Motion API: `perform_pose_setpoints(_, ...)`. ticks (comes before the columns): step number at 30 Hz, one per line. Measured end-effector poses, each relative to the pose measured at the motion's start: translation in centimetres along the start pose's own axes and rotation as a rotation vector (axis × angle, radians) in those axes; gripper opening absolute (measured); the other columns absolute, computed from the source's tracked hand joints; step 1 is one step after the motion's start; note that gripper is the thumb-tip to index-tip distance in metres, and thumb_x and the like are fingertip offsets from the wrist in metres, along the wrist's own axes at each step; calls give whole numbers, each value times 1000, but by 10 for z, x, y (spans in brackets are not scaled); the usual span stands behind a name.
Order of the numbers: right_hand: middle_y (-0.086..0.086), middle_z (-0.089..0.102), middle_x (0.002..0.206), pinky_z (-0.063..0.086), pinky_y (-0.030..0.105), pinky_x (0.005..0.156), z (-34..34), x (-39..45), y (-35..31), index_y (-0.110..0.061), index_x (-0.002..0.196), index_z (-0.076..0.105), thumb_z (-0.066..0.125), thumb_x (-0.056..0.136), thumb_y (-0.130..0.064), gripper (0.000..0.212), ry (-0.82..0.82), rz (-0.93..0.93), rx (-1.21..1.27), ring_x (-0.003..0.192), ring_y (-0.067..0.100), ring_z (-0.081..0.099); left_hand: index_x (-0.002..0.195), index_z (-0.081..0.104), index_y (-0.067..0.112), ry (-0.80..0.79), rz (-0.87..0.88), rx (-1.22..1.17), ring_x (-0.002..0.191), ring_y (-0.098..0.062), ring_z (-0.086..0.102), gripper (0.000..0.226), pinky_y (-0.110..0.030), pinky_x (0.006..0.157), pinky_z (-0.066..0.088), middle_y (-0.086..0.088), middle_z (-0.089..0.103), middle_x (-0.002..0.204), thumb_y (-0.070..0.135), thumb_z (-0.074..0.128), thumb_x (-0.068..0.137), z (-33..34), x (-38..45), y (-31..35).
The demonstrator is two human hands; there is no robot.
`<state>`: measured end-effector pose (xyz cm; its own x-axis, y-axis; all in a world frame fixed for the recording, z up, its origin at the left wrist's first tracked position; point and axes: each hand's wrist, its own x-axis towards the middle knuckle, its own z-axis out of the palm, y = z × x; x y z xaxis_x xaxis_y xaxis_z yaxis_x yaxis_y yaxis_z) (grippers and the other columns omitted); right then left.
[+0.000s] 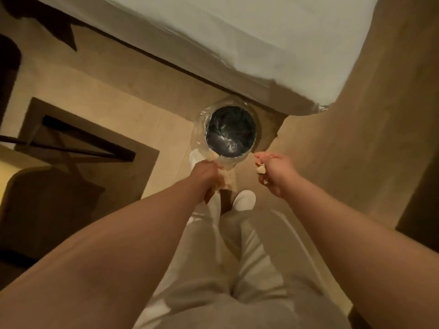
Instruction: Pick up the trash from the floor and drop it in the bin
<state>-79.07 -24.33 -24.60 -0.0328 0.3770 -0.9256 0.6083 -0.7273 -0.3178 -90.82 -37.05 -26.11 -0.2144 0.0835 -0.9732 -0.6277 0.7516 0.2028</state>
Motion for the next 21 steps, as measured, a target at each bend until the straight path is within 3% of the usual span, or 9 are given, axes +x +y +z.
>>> perform_pose_setpoints(1, 6, 61, 85, 42, 26, 47, 7, 17, -5, -11, 105, 71, 49, 101, -23, 25, 23, 4, -14, 65, 18, 51, 126, 59, 11, -3, 13, 7, 90, -33, 64, 35, -44, 77, 57, -20, 64, 112, 2, 43, 96, 1, 16, 10)
perform_pose_setpoints(3, 3, 56, 77, 40, 28, 47, 18, 52, -10, -16, 93, 69, 50, 100, -36, 29, 45, 33, -42, 63, 17, 48, 114, 57, 18, 0, 35, 11, 79, -29, 61, 31, -33, 58, 53, -21, 66, 114, 3, 38, 94, 3, 54, 21)
perform_pose_setpoints(5, 2, 53, 70, 38, 30, 48, 27, 90, -10, -18, 83, 64, 51, 96, -47, 35, 75, 79, -56, 60, 17, 46, 111, 59, 14, -23, -2, 13, 61, -22, 57, 24, -24, 45, 45, -15, 68, 92, 8, 41, 95, 10, 87, 27)
perform_pose_setpoints(7, 2, 52, 70, 37, 30, 47, 35, 129, -11, -17, 86, 63, 52, 94, -52, 37, 97, 115, -42, 59, 17, 44, 111, 60, 7, -56, -42, -3, 49, -15, 51, 20, -21, 36, 40, -5, 59, 70, 17, 50, 97, 19, 118, 31)
perform_pose_setpoints(11, 5, 65, 89, 47, 28, 48, 50, 202, -8, -12, 114, 64, 61, 90, -48, 44, 67, 191, 56, 66, 19, 60, 85, 58, 15, -64, -156, -124, 45, -14, 48, 19, -23, 46, 38, -1, 54, 64, 34, 58, 85, 39, 185, 39)
perform_pose_setpoints(13, 10, 70, 108, 55, 30, 54, 55, 228, -6, -12, 120, 61, 64, 89, -44, 45, 3, 258, 129, 84, 24, 67, 103, 64, 14, -18, -175, -179, 64, -19, 62, 40, -30, 63, 54, -5, 65, 82, 39, 64, 71, 47, 221, 34)
perform_pose_setpoints(15, 13, 71, 112, 60, 34, 58, 57, 242, -9, -13, 120, 60, 64, 90, -41, 41, -60, 309, 210, 90, 28, 70, 124, 61, 21, 43, -189, -211, 92, -26, 71, 62, -44, 85, 58, -7, 73, 103, 45, 68, 68, 48, 237, 37)
perform_pose_setpoints(19, 11, 68, 115, 61, 45, 75, 56, 249, -16, -15, 121, 61, 61, 92, -43, 40, -132, 323, 221, 97, 29, 68, 131, 53, 28, 11, -194, -199, 104, -33, 66, 88, -47, 78, 60, -10, 66, 118, 57, 75, 51, 45, 224, 52)
perform_pose_setpoints(21, 9, 61, 120, 61, 47, 77, 55, 243, -19, -16, 129, 57, 62, 92, -41, 45, -130, 303, 220, 100, 28, 66, 133, 53, 28, -1, -158, -172, 106, -30, 65, 81, -46, 82, 59, -6, 65, 116, 59, 74, 61, 41, 215, 52)
